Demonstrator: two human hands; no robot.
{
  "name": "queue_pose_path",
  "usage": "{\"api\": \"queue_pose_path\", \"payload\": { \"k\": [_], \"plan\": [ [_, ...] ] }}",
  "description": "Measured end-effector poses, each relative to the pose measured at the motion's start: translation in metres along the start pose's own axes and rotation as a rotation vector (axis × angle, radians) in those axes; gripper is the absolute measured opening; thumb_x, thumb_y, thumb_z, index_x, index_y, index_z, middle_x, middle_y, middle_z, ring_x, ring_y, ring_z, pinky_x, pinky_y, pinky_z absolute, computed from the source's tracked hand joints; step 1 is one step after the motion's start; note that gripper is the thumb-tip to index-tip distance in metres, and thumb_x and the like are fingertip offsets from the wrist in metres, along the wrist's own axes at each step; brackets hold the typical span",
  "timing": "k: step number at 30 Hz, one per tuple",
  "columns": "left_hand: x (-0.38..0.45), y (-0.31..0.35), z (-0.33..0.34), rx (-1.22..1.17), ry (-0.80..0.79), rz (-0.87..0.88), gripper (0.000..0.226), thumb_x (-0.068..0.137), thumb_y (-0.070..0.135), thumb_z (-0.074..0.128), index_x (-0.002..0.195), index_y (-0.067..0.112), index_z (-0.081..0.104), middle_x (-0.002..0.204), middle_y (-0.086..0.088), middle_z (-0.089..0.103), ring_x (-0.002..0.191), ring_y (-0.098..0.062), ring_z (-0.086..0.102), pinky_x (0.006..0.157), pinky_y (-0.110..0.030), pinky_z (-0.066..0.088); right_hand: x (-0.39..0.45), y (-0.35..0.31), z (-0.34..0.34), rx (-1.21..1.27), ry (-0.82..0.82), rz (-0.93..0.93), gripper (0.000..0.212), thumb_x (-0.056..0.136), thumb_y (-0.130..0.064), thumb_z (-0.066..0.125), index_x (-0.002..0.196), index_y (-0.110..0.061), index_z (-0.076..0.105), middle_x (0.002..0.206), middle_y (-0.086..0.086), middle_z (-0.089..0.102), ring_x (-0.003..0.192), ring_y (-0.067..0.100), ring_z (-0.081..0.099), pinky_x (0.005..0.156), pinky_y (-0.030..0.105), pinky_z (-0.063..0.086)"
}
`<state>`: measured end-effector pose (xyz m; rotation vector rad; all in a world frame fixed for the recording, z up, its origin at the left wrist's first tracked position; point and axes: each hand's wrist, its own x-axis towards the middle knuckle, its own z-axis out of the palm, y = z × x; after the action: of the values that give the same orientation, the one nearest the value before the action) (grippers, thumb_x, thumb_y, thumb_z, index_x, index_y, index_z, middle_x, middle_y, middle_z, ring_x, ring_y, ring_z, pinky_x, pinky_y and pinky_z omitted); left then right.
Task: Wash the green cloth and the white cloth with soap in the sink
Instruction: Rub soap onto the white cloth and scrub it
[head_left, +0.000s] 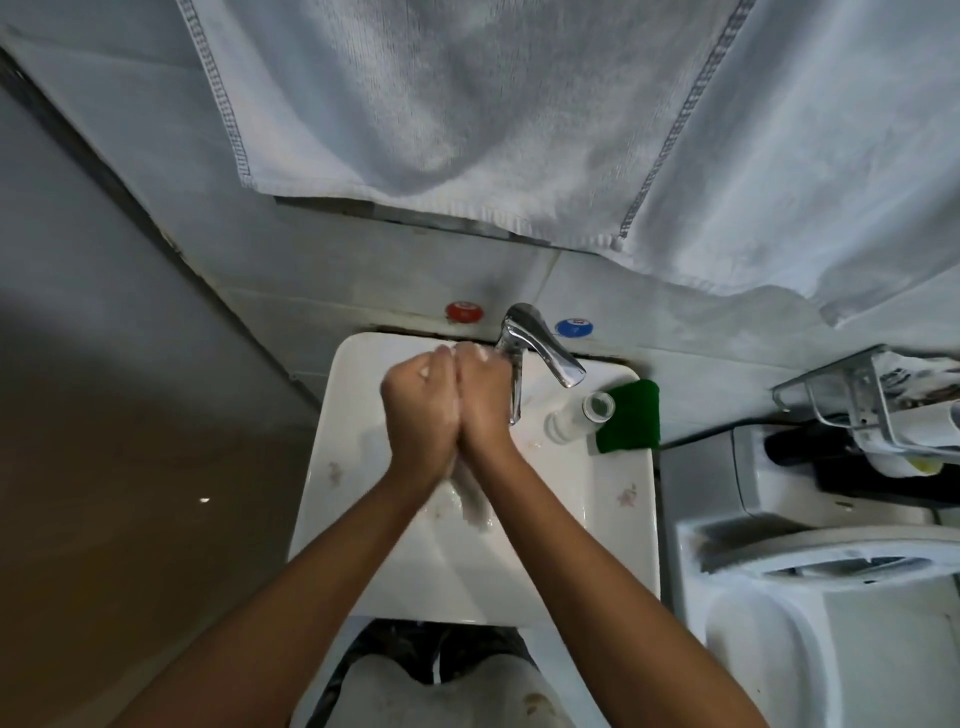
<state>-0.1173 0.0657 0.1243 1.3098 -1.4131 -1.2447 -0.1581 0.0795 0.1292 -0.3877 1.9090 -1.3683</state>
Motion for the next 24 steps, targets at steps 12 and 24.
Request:
{"api": "queue_pose_path", "payload": {
  "k": [12,24],
  "plan": [
    [0.033,-0.002,-0.011,-0.037,0.013,-0.012,0.049,0.093,0.011,0.051,0.049,0.016,0.03,0.044,0.009,0.029,0.046,-0.008,0.028,0.05,-0.028,0.025,-0.02,0.0,-0.004,-0.151,-0.159,-0.012,0.035,0.09,-0.011,0.045,0.056,-0.017,0.047,0.053,-0.002,0.043,0.05,0.009,0.046,0.053,0.024,0.04],
    [0.063,-0.003,-0.084,0.413,-0.575,0.136,0.045,0.057,0.067,0.063,0.07,0.025,0.054,0.059,0.008,0.05,0.06,-0.012,0.044,0.056,-0.029,0.036,0.007,-0.014,-0.098,-0.88,-0.384,-0.661,0.021,0.093,-0.036,0.059,0.093,-0.015,0.053,0.089,-0.005,0.055,0.078,0.013,0.05,0.064,0.027,0.033]
  ]
}}
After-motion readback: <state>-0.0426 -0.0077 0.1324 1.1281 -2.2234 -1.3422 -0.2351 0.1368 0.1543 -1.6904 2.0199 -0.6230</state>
